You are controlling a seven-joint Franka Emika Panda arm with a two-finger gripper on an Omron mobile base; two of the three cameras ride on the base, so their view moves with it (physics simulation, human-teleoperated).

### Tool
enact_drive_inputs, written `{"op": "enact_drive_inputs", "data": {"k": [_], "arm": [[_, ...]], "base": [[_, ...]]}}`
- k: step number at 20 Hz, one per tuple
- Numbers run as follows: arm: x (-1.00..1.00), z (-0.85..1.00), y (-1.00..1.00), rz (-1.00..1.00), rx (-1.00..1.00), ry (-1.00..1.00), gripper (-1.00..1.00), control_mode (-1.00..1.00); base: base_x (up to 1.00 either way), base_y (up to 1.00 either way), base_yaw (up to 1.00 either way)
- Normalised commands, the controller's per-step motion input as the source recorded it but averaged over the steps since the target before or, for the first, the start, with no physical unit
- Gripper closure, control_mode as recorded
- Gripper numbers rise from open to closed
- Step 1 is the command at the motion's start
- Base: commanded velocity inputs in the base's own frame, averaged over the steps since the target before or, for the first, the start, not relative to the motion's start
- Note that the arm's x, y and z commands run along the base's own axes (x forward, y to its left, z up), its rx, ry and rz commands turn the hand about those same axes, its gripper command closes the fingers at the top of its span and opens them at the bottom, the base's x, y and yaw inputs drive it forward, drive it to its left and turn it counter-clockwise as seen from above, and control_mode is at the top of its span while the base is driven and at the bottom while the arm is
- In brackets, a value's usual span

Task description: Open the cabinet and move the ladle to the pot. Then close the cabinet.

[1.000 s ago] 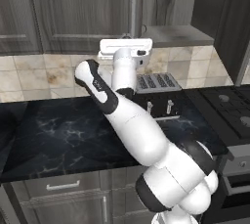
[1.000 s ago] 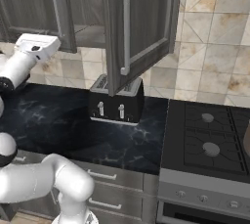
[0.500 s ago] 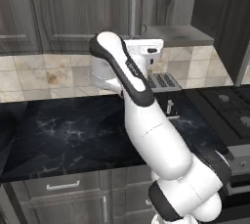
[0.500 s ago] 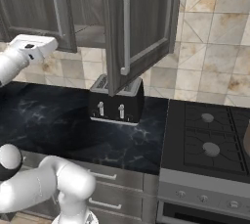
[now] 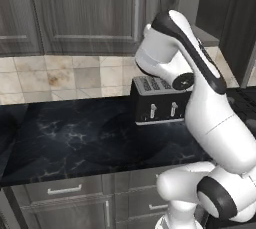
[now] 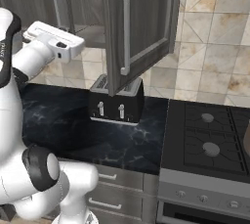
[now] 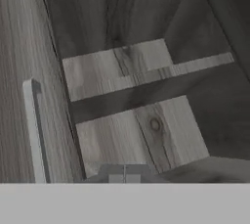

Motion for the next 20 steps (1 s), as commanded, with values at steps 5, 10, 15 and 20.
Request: {"op": "enact_drive_inputs", "data": {"k": [5,10,15,20], "arm": [[0.0,0.0,-0.11,0.0,0.54,-0.08,1.0,-1.0],[0.11,0.0,0.0,0.0,0.58,-0.01,1.0,-1.0],[0.28,0.0,0.01,0.07,0.49,0.0,1.0,-1.0],[0.24,0.1,0.06,0.23,0.33,-0.02,1.0,-1.0]], "base": [[0.0,0.0,0.0],[0.0,0.0,0.0],[0.0,0.0,0.0],[0.0,0.0,0.0]]}}
